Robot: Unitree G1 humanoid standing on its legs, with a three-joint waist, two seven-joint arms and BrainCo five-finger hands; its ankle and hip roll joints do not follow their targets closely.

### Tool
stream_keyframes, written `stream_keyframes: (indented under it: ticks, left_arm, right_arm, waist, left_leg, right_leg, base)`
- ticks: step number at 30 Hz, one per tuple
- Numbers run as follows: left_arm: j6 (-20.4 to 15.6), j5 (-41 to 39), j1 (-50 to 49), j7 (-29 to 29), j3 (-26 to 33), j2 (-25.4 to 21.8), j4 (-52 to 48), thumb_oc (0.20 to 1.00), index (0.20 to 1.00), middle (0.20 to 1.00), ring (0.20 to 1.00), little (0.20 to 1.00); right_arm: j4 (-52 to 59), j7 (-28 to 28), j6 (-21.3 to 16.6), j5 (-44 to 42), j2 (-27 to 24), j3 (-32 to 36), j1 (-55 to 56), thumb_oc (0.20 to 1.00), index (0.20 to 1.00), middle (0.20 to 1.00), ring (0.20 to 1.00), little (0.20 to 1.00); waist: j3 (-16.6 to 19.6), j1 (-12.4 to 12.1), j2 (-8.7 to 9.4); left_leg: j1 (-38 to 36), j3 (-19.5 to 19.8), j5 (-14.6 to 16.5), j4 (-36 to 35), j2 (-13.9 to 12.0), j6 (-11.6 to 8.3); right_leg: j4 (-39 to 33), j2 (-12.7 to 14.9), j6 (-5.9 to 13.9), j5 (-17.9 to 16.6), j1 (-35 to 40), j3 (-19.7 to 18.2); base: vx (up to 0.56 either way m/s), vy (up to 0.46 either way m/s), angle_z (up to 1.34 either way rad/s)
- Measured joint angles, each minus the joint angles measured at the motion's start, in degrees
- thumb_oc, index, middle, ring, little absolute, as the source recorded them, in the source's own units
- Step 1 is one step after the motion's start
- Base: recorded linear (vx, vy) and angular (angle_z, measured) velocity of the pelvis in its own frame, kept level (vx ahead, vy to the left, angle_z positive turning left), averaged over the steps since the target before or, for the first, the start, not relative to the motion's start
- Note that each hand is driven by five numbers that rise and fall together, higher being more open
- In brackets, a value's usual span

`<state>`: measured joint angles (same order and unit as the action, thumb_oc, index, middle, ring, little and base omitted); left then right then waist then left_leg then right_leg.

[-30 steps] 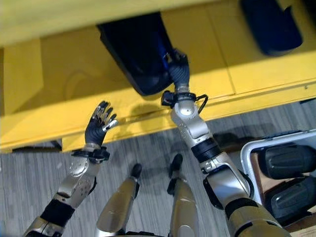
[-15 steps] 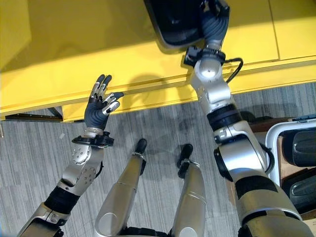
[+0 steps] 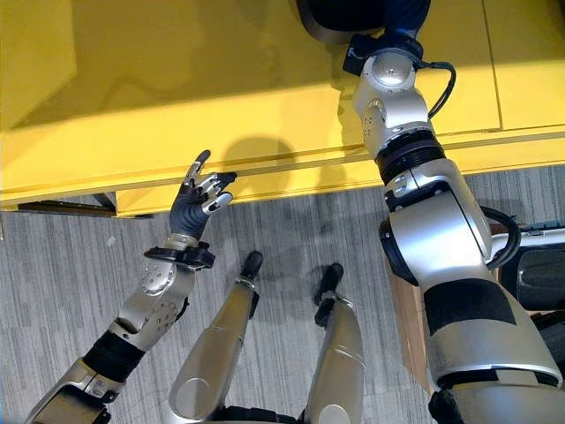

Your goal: Move parts from the plastic box to the shelf.

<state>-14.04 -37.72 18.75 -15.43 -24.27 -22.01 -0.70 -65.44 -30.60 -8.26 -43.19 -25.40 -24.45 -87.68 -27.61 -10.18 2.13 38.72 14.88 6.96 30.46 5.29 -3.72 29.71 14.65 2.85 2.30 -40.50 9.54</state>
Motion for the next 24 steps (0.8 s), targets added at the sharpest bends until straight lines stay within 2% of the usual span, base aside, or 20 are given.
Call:
stream_keyframes:
  ticks: [9,14,24]
  left_arm:
    - [-0.05,0.00,0.07,0.04,-0.44,-0.09,0.02,1.000,1.000,1.000,1.000,1.000]
    - [-0.12,0.00,0.11,0.04,-0.64,-0.09,0.28,1.000,1.000,1.000,1.000,1.000]
    - [-0.30,-0.02,-0.43,0.06,-1.85,-0.28,1.60,1.000,1.000,1.000,1.000,1.000]
  right_arm:
    - [-6.73,1.36,2.42,-0.44,-1.02,-0.56,-0.35,0.200,0.200,0.200,0.200,0.200]
    - [-8.24,2.18,2.86,-0.39,-2.90,-0.90,-0.34,0.200,0.200,0.200,0.200,0.200]
    - [-11.02,2.74,3.52,-0.36,-3.14,0.11,-0.24,0.200,0.200,0.200,0.200,0.200]
  waist:
    - [0.03,-0.06,-0.06]
    - [0.05,0.01,-0.11]
    - [0.18,0.02,-0.36]
  left_leg:
    - [0.00,0.22,-0.73,-0.41,0.38,0.01]
    - [0.00,0.24,-0.90,-0.41,0.58,0.07]
    - [-0.76,0.11,-1.53,-1.45,0.58,0.13]
  right_leg:
    - [-0.32,0.46,0.02,-0.39,-0.02,0.26]
    - [-0.53,0.64,0.15,-0.61,0.10,0.28]
    - [-1.48,0.63,0.19,-1.11,0.88,0.21]
  base:
    - [0.00,0.001,0.01]
    - [0.00,0.000,0.00]
    - [0.00,0.000,0.00]
